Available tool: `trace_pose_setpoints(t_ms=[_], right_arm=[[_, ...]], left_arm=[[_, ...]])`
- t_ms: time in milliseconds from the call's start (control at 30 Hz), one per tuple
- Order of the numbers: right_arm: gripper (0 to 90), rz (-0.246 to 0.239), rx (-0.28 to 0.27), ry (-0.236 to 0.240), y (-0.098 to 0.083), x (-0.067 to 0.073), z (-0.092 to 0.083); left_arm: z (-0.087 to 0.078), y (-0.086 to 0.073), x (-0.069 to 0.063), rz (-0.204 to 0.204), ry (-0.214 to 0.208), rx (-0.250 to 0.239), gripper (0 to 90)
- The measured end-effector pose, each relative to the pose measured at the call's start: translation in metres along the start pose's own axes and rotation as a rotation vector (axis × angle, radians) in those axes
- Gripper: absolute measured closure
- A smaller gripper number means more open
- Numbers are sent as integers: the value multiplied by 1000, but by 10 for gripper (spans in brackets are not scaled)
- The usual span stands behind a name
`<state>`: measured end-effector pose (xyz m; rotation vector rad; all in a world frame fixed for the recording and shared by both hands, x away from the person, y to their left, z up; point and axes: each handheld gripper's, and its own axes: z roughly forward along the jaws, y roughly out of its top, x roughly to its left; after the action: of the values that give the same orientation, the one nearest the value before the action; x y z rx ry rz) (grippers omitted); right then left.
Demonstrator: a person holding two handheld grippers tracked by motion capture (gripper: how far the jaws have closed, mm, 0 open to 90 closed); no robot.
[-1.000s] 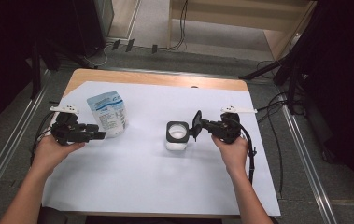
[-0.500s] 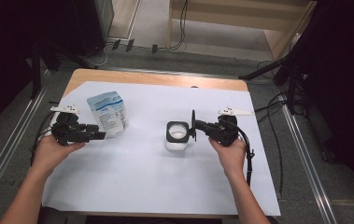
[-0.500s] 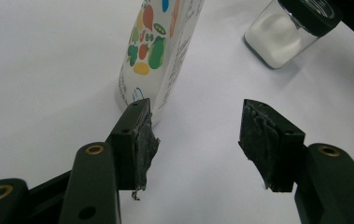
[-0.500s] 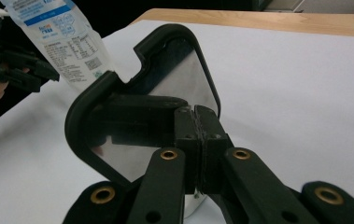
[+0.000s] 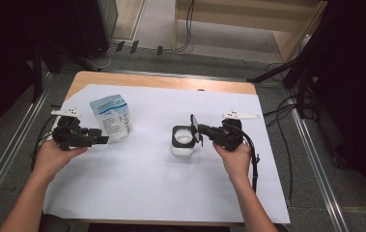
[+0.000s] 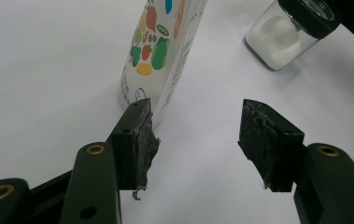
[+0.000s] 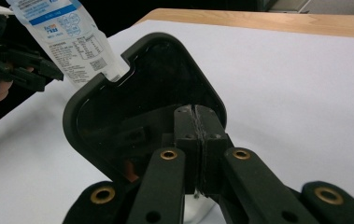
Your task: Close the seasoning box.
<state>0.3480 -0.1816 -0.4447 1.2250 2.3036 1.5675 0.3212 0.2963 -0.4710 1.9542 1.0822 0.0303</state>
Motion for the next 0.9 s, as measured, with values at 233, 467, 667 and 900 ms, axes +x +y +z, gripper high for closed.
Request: trace_pose_setpoints(t_ms=[233, 467, 667, 900], right_arm=[[896, -14, 15, 8, 1, 4, 8], [897, -35, 68, 7, -4, 8, 24], [897, -36, 70, 9, -4, 9, 26], [820, -44, 48, 12, -1, 8, 21]], left_arm=[[0, 0, 0, -2, 1, -4, 454], [0, 0, 1, 1, -8, -1, 455], [0, 0, 0, 2, -6, -3, 455], [1, 0, -1, 6, -10, -2, 455]])
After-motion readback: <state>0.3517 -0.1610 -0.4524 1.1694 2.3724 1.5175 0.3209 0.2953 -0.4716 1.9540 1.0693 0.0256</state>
